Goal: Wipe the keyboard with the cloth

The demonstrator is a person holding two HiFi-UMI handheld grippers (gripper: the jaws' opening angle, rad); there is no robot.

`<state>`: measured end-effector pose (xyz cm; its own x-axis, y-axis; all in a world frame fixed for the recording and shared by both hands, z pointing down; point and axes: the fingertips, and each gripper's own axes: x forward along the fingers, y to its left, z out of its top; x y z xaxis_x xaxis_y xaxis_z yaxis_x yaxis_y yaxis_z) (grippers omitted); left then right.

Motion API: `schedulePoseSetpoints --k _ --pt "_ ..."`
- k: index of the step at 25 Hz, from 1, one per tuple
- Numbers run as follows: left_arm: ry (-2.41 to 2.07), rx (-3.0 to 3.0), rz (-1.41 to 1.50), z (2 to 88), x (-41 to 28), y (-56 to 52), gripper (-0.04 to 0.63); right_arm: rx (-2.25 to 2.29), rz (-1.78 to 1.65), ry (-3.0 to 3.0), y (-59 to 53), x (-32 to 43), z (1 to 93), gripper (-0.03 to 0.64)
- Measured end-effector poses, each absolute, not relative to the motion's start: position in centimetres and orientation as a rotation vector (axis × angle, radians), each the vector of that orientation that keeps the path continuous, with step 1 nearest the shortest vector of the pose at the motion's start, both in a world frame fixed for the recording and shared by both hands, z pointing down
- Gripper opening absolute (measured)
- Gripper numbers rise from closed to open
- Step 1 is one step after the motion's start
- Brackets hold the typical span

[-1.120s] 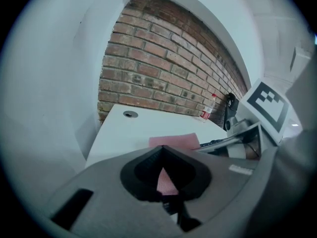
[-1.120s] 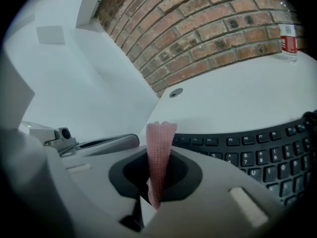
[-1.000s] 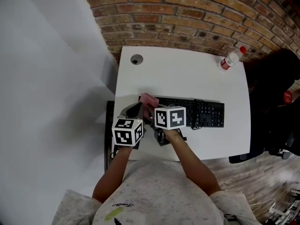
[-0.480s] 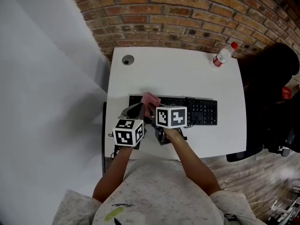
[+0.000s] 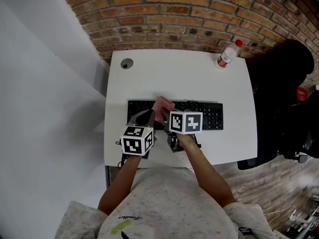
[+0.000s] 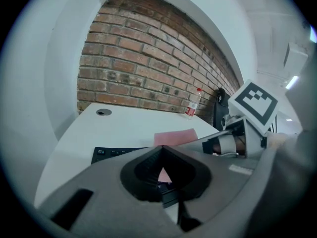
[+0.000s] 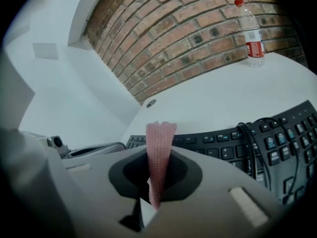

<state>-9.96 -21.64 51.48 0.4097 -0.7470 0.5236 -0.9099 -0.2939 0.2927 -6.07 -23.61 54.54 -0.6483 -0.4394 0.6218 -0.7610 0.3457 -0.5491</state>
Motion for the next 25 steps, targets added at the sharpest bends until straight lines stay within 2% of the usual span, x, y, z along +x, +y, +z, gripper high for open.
schedulePoseSetpoints --k 25 --pt "-1.382 2.165 0.415 51.0 -3.0 -20.5 -0.005 1.218 1.281 -2.244 -24.7 4.8 53.3 0.026"
